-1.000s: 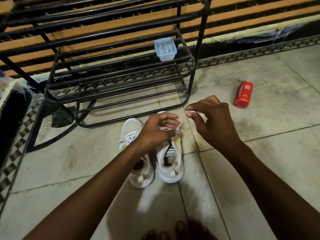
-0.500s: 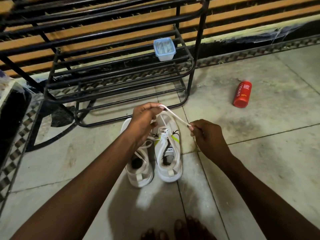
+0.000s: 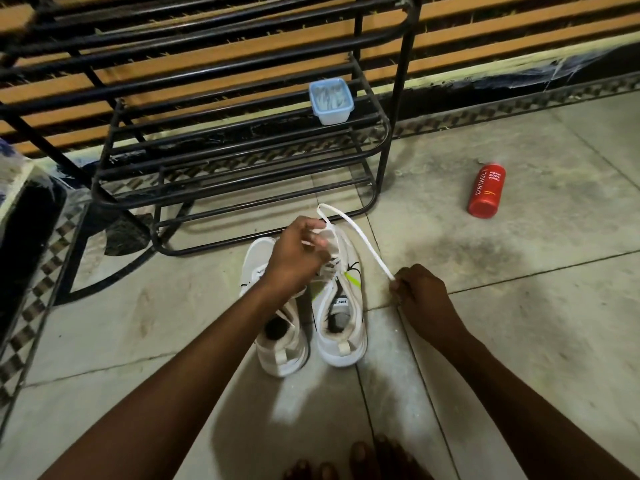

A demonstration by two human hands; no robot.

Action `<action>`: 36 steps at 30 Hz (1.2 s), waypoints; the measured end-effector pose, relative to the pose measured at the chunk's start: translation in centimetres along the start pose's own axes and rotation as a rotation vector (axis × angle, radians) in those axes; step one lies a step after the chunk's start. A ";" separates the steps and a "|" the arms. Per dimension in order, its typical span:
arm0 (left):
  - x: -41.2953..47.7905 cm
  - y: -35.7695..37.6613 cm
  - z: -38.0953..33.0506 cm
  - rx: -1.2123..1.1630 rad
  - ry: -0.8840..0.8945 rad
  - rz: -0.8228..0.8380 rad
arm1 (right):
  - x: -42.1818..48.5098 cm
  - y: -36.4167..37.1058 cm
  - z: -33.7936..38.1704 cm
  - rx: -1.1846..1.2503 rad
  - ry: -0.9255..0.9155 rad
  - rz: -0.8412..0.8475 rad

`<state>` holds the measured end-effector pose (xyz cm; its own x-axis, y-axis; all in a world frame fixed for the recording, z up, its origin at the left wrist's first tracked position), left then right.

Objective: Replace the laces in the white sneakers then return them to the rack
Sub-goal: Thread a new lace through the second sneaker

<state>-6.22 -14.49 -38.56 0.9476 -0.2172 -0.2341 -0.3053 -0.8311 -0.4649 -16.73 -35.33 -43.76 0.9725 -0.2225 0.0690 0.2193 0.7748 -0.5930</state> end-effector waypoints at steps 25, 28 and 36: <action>-2.5 0.3 4.2 0.446 0.055 0.051 | -1.7 4.0 8.2 -0.035 -0.304 0.001; -2.6 0.4 4.0 0.455 0.060 0.045 | -0.8 3.5 6.9 0.137 -0.170 -0.076; -2.6 0.6 4.1 0.436 0.042 0.075 | 1.4 3.9 5.6 0.457 0.079 -0.094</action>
<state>-9.23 -12.35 -41.73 0.9217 -0.2963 -0.2503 -0.3755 -0.5202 -0.7671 -14.06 -29.33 -41.48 0.9419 -0.3342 0.0339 0.3349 0.9264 -0.1722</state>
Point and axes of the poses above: each hand's wrist, its own x-axis towards the middle knuckle, its own y-axis out of the palm, z = x × y, the point moved 9 cm from there along x, towards the middle knuckle, and after that the axes turned 8 degrees about x, right-handed, at the moved point
